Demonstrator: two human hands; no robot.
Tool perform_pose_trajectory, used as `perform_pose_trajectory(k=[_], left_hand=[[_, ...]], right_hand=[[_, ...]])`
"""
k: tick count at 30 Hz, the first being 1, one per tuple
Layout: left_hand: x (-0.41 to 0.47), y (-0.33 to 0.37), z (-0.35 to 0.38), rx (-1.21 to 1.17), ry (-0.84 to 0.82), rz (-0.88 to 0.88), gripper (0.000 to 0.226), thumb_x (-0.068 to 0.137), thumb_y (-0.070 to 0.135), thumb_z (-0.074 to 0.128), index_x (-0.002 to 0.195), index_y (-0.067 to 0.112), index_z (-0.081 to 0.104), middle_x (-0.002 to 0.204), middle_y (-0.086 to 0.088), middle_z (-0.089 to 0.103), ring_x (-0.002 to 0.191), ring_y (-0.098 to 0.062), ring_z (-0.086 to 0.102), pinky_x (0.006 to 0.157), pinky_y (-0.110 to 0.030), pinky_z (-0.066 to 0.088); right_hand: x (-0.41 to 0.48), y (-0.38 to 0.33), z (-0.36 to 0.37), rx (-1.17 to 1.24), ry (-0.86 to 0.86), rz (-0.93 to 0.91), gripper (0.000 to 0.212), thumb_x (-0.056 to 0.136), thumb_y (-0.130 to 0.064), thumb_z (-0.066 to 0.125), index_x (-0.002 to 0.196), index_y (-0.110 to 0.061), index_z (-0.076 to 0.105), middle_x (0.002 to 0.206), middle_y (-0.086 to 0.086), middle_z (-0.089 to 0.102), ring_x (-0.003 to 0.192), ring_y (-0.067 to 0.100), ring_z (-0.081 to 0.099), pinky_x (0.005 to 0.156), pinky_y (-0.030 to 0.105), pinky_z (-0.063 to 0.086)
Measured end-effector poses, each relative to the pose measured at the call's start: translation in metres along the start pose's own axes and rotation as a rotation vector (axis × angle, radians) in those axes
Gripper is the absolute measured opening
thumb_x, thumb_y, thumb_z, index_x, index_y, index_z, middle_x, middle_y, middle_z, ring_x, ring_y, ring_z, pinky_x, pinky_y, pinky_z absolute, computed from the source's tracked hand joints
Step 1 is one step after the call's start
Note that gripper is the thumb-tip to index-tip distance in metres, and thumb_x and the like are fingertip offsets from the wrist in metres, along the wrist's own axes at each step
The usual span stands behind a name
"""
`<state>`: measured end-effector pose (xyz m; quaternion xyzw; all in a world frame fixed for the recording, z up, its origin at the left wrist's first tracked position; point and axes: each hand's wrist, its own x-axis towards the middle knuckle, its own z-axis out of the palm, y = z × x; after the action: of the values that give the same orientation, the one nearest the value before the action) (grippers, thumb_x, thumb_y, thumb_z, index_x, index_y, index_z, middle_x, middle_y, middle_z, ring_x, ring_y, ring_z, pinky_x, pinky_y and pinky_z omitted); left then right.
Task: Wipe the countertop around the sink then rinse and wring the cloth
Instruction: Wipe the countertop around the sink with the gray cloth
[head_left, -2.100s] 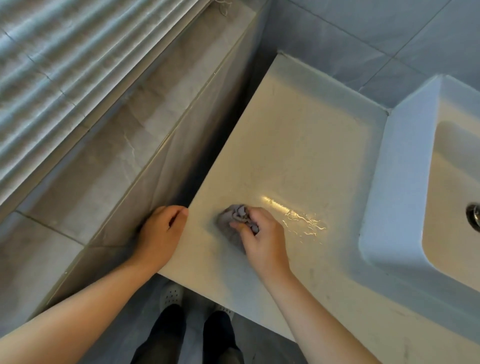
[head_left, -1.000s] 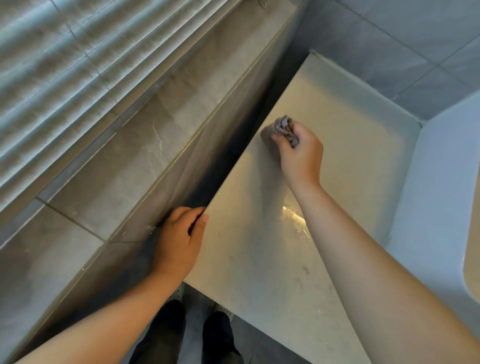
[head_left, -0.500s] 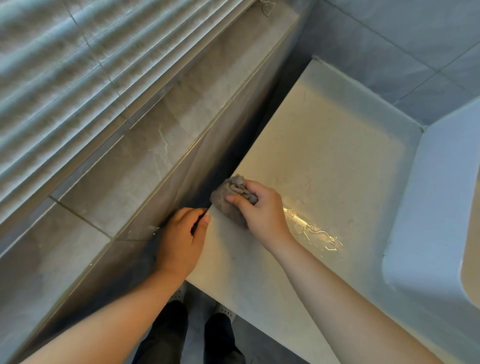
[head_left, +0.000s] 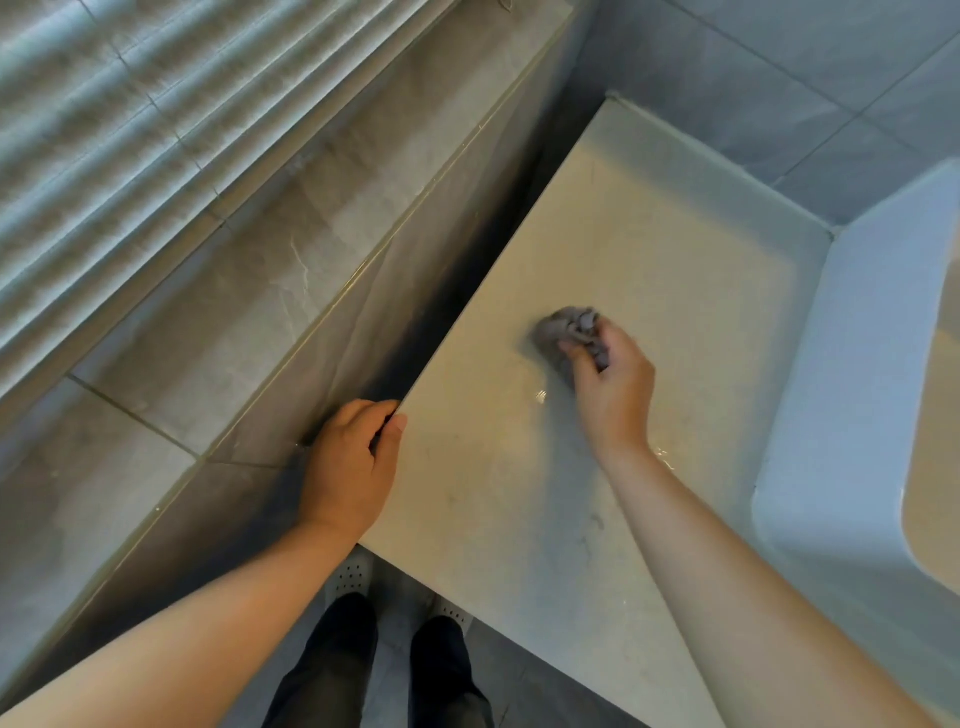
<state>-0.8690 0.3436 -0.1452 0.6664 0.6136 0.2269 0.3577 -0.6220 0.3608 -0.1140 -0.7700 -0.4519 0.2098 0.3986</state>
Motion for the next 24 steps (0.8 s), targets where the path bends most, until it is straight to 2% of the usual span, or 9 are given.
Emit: perform_pose_trajectory(k=[2,5,8,10,11,14,17,19,24], left_hand=[[0.0,0.0,0.0,0.003,-0.001,0.0,0.03,0.097,0.026,0.045,0.115,0.011,0.064,0.105,0.004,0.058,0.092,-0.013,0.056,0.077,-0.024,0.043],[0.0,0.0,-0.001,0.007,-0.008,0.003,0.03,0.097,0.026,0.045,0.115,0.012,0.064,0.104,0.005,0.057,0.091,-0.012,0.055,0.077,-0.023,0.042],[0.0,0.0,-0.001,0.012,-0.009,-0.003,0.03,0.097,0.027,0.044,0.115,0.012,0.064,0.105,0.004,0.058,0.092,-0.013,0.056,0.079,-0.027,0.045],[-0.001,0.0,-0.001,0.018,-0.002,0.008,0.029,0.097,0.026,0.045,0.114,0.012,0.065,0.103,0.003,0.058,0.09,-0.014,0.056,0.078,-0.029,0.046],[0.0,0.001,-0.001,0.023,0.0,0.015,0.029,0.097,0.025,0.045,0.114,0.012,0.065,0.102,0.003,0.058,0.09,-0.015,0.056,0.077,-0.03,0.047],[0.0,0.001,-0.001,0.034,0.007,0.024,0.028,0.098,0.023,0.046,0.113,0.011,0.065,0.102,-0.001,0.06,0.09,-0.017,0.057,0.078,-0.032,0.047],[-0.001,0.001,0.0,0.043,0.003,0.025,0.029,0.097,0.025,0.045,0.114,0.011,0.065,0.104,-0.001,0.06,0.091,-0.017,0.057,0.078,-0.031,0.047],[-0.001,0.0,0.0,0.04,0.003,0.028,0.03,0.098,0.025,0.044,0.115,0.011,0.064,0.105,-0.001,0.06,0.092,-0.017,0.057,0.079,-0.031,0.047],[-0.002,0.002,-0.001,0.056,-0.015,0.032,0.031,0.098,0.025,0.044,0.119,0.01,0.062,0.11,-0.005,0.06,0.097,-0.019,0.057,0.082,-0.033,0.047]], right_hand=[[-0.034,-0.002,0.003,0.014,-0.064,-0.032,0.02,0.081,-0.006,0.067,0.1,-0.014,0.068,0.094,-0.007,0.068,0.086,0.0,0.063,0.077,0.011,0.045],[-0.069,-0.011,0.002,0.049,-0.212,0.012,0.023,0.081,-0.01,0.07,0.102,-0.018,0.071,0.097,-0.009,0.071,0.091,0.001,0.064,0.08,0.015,0.047],[-0.074,-0.022,-0.011,0.15,-0.318,0.1,0.022,0.08,-0.009,0.072,0.092,-0.028,0.072,0.081,-0.019,0.071,0.075,-0.004,0.065,0.07,0.017,0.049],[-0.055,-0.022,-0.026,0.166,-0.191,0.077,0.024,0.08,-0.007,0.071,0.085,-0.03,0.068,0.065,-0.022,0.065,0.06,-0.007,0.058,0.06,0.017,0.046],[-0.04,-0.018,-0.035,0.146,-0.095,0.057,0.022,0.081,-0.007,0.07,0.085,-0.028,0.066,0.063,-0.021,0.063,0.059,-0.008,0.055,0.06,0.017,0.045],[0.008,-0.003,-0.057,0.019,0.103,0.059,0.011,0.083,-0.014,0.067,0.092,-0.02,0.067,0.077,-0.013,0.064,0.067,-0.007,0.054,0.069,0.018,0.044],[0.03,0.016,-0.061,-0.053,0.106,0.087,0.018,0.085,-0.012,0.064,0.103,-0.013,0.069,0.097,-0.001,0.07,0.073,-0.012,0.056,0.07,0.003,0.04],[0.026,0.022,-0.055,-0.056,0.093,0.102,0.022,0.086,-0.011,0.064,0.107,-0.012,0.069,0.102,0.0,0.071,0.08,-0.008,0.058,0.073,0.001,0.04],[-0.035,0.023,-0.036,-0.003,-0.001,0.098,0.026,0.08,-0.014,0.064,0.106,-0.015,0.069,0.103,-0.003,0.071,0.098,0.012,0.066,0.088,0.028,0.051]])
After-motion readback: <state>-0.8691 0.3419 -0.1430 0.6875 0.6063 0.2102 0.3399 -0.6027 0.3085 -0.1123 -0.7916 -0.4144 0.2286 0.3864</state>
